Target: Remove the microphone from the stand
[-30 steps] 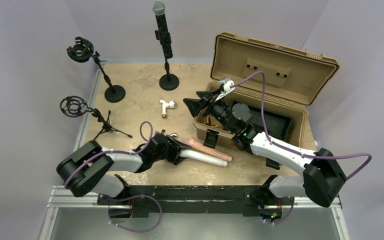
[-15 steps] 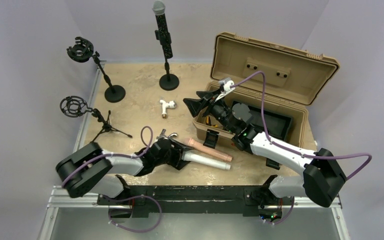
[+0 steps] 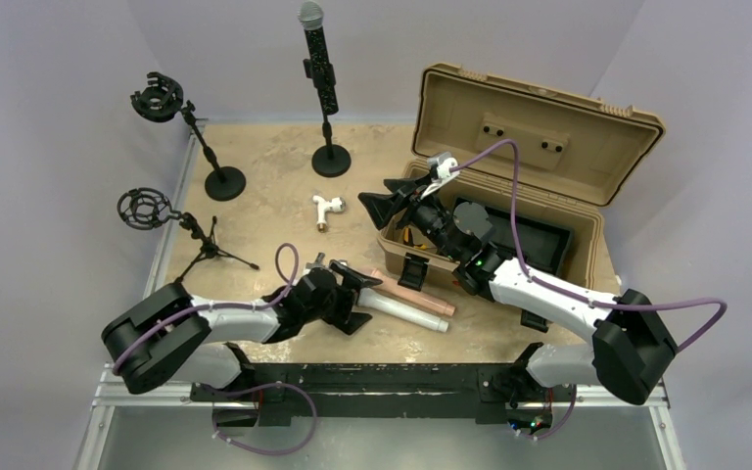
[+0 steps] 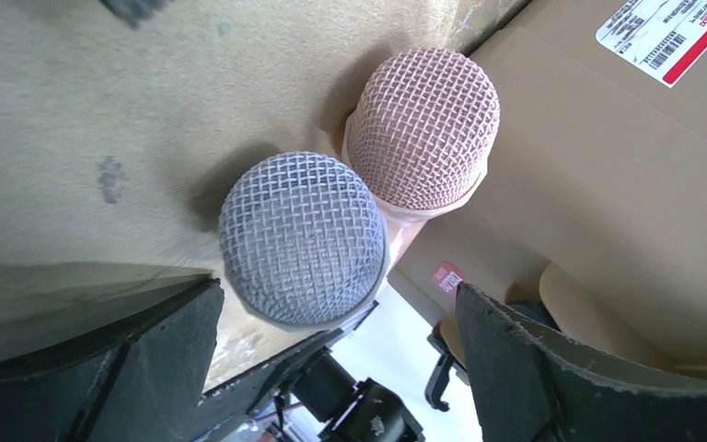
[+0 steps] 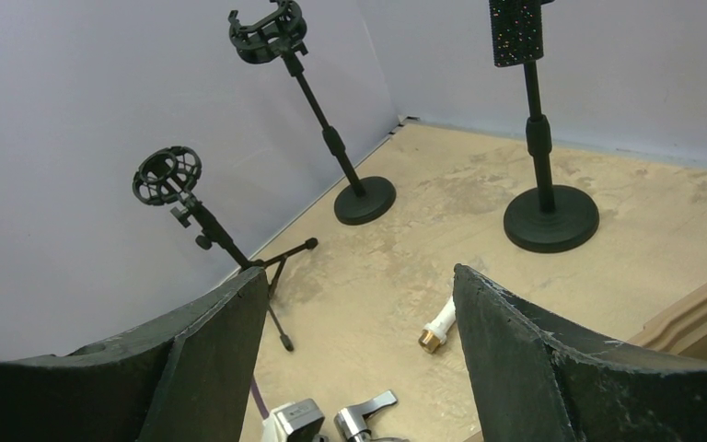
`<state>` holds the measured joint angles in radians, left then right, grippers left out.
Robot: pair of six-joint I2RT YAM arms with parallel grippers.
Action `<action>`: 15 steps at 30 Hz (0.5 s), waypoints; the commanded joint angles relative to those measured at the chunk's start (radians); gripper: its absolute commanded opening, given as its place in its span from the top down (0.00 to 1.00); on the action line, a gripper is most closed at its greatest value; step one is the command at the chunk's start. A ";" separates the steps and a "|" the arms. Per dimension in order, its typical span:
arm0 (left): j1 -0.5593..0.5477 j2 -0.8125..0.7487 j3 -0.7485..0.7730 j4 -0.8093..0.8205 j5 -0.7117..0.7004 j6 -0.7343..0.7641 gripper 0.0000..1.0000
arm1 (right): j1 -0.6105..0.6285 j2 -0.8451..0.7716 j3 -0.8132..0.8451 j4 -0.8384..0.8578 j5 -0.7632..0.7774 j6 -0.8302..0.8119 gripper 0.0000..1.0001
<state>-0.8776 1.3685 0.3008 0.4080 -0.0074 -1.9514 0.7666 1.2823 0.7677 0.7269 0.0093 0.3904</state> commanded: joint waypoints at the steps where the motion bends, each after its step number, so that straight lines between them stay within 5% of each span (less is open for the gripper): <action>1: -0.002 -0.088 -0.017 -0.268 -0.095 0.092 0.04 | -0.003 -0.009 -0.002 0.043 0.007 0.004 0.28; 10: 0.000 -0.377 0.243 -0.985 -0.462 0.479 0.03 | -0.003 -0.012 0.000 0.042 0.005 0.003 0.28; 15: 0.104 -0.494 0.345 -0.951 -0.570 0.884 0.02 | -0.003 -0.012 -0.002 0.042 0.009 0.002 0.28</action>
<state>-0.8562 0.9459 0.5499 -0.4515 -0.4217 -1.4441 0.7666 1.2823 0.7677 0.7265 0.0093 0.3904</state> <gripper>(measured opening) 0.974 0.721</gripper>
